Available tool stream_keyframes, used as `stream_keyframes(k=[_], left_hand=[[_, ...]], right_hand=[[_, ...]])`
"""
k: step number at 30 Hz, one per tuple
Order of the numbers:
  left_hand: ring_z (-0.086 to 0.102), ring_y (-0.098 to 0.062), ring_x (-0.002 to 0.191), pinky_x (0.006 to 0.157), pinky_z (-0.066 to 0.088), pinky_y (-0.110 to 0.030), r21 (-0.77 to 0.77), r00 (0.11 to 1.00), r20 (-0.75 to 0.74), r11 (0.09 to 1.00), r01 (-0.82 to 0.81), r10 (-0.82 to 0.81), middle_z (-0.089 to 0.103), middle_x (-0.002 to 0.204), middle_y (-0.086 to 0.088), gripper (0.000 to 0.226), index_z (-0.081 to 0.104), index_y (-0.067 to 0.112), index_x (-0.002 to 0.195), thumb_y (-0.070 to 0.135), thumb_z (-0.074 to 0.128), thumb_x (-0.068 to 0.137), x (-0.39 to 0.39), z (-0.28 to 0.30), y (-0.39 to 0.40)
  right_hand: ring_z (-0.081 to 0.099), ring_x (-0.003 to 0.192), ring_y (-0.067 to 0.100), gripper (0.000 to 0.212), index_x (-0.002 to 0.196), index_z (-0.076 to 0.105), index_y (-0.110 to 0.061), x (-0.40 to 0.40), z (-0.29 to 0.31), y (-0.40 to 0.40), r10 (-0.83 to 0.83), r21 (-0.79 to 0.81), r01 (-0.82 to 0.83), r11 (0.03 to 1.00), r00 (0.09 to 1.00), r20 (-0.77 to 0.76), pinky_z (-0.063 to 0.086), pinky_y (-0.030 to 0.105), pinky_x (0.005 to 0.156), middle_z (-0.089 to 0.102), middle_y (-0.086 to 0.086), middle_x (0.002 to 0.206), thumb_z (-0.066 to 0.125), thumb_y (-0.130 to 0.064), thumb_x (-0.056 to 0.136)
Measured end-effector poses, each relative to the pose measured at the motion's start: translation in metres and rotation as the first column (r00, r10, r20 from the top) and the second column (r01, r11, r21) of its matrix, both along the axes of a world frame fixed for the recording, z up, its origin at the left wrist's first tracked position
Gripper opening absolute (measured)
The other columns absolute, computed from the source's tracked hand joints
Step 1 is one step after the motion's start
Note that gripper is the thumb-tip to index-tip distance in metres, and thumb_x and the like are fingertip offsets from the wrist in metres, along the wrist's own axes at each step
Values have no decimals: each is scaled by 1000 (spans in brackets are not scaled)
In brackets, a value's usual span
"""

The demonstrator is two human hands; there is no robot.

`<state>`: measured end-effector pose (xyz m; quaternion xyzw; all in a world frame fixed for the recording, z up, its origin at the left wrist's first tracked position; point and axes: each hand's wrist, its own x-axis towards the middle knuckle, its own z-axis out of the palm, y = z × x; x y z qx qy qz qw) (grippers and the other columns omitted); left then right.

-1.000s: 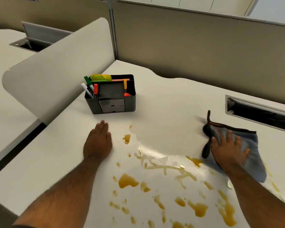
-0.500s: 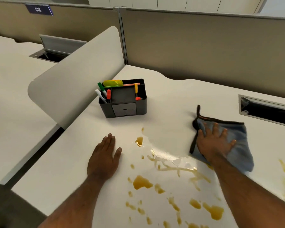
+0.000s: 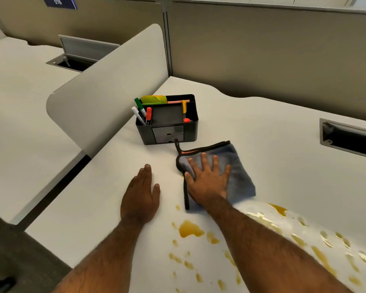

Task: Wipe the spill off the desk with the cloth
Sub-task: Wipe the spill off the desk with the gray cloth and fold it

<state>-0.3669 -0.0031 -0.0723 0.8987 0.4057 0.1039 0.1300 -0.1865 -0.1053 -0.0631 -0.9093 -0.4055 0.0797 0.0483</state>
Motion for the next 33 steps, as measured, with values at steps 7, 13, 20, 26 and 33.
stream_keyframes(k=[7,13,20,26,33], left_hand=[[21,-13,146,116,13,-25,-40,999,44,999,-25,27,22,159,0,67,16,16,152,46,20,92,-2,-2,1],[16,-11,147,117,9,-24,-26,1000,0,1000,-9,9,19,160,4,71,14,18,153,53,18,91,-4,-1,0],[13,-11,148,119,9,-26,-5,999,-40,1000,10,-10,15,161,4,75,12,17,153,58,15,90,-3,0,1],[13,-13,148,120,12,-30,-3,998,-62,1000,19,-19,16,161,2,76,13,16,153,58,14,90,-2,-1,2],[11,-12,148,120,9,-28,18,998,-56,1000,7,-6,14,161,2,72,15,16,152,56,16,92,1,-2,-2]], right_hand=[[-4,149,26,58,146,10,-50,-10,3,-44,296,9,-297,955,955,21,-10,64,111,5,-7,162,10,-65,90],[-3,149,20,57,146,13,-50,20,6,-81,204,2,-204,979,979,15,-10,58,114,6,-12,162,8,-63,90],[13,148,21,50,145,26,-45,94,6,-139,-73,-19,75,997,993,88,13,53,115,16,-9,161,25,-52,96],[39,135,38,42,138,48,-11,146,17,-210,-248,160,228,961,961,123,34,54,107,42,17,148,49,-18,96],[36,128,50,38,126,54,5,151,23,-261,-533,233,500,834,840,103,26,58,112,42,33,139,40,-1,92]])
